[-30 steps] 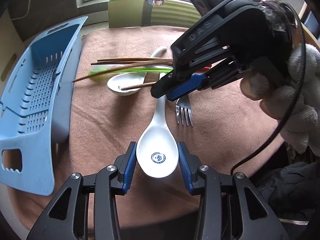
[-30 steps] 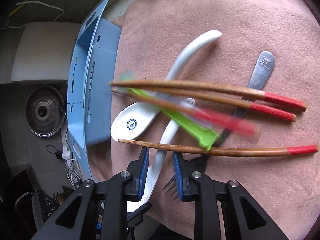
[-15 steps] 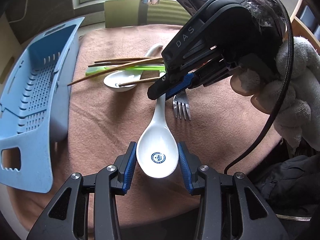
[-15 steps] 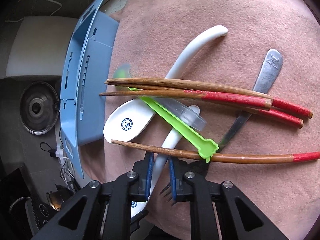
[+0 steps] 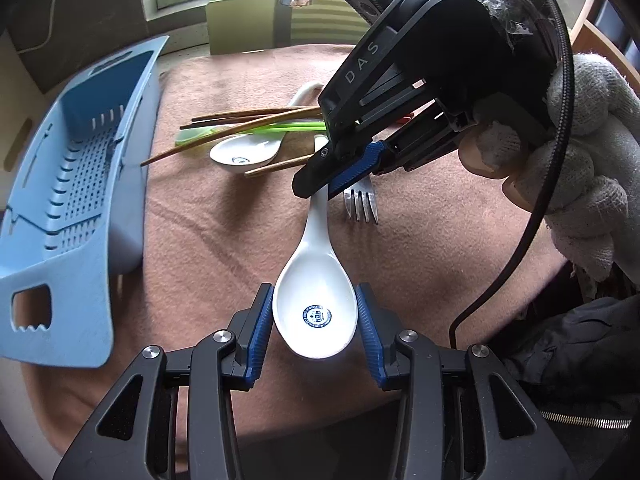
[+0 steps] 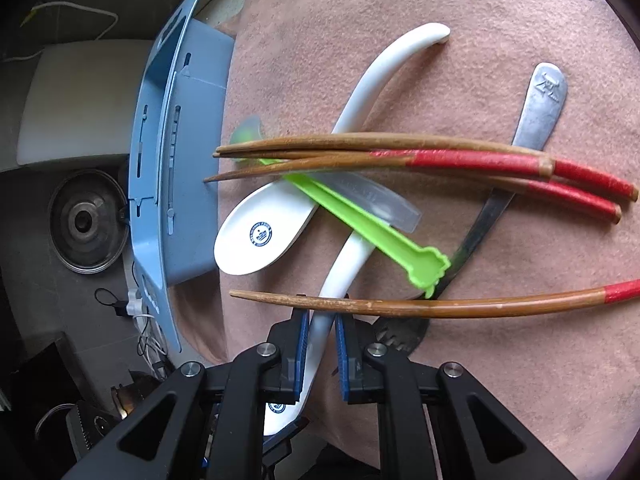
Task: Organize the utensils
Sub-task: 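Lower the right gripper onto the white ceramic spoon handle, then close the right gripper on the spoon handle and lift it over the blue basket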
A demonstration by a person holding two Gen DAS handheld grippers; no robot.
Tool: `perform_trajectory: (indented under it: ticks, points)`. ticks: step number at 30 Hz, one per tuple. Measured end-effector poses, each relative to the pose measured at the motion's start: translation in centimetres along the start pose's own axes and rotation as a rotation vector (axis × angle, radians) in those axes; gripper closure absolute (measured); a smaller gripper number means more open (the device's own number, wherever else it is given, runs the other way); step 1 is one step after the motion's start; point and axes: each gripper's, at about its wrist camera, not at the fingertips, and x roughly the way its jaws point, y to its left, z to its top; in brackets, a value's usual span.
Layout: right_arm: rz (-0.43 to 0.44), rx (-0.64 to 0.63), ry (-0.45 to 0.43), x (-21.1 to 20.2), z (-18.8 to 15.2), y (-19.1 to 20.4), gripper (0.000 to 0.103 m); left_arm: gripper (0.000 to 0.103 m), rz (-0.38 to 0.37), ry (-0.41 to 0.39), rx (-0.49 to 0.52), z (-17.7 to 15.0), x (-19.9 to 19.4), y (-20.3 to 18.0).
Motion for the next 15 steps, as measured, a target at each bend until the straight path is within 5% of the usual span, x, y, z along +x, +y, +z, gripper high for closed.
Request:
perform_trajectory:
  ticks: [15]
  points:
    - [0.052,-0.042,0.018,0.8,-1.1,3.7,0.092,0.063,0.034,-0.060,-0.091,-1.8,-3.7,1.9]
